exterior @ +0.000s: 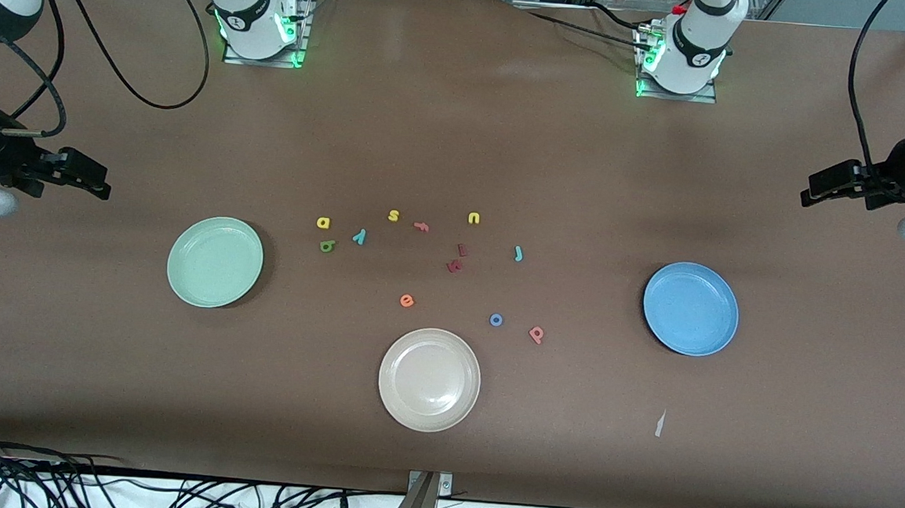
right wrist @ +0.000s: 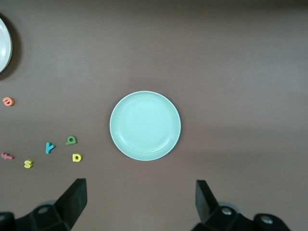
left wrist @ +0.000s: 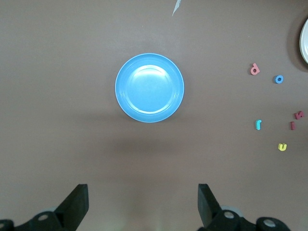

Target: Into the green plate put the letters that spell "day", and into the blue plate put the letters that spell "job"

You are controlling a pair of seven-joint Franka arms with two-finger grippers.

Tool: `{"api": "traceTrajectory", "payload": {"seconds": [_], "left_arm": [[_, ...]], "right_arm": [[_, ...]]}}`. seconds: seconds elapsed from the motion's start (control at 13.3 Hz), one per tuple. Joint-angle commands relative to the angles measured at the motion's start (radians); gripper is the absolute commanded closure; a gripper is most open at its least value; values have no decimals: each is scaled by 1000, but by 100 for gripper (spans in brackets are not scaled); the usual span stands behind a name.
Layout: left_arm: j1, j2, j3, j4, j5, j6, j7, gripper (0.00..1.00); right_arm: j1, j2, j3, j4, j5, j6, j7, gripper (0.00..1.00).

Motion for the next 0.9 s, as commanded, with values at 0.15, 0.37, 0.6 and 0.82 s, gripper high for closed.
{"api": "traceTrajectory", "payload": {"seconds": [0.15,0.37,0.6,0.82], "left_arm": [[4,-17,-10,-18,39,6,5,0],[3,-17,-10,-18,43,8,6,0],[5,-16,-10,-18,49,6,81,0],[2,-16,-13,-18,100,8,81,0]], "right_arm": [[0,0,-1,9,20,1,4,0],[0,2,-1,9,20,1,4,0],[-2,2,-1,9,21,1,4,0],[-2,2,-1,9,21,1,4,0]]}}
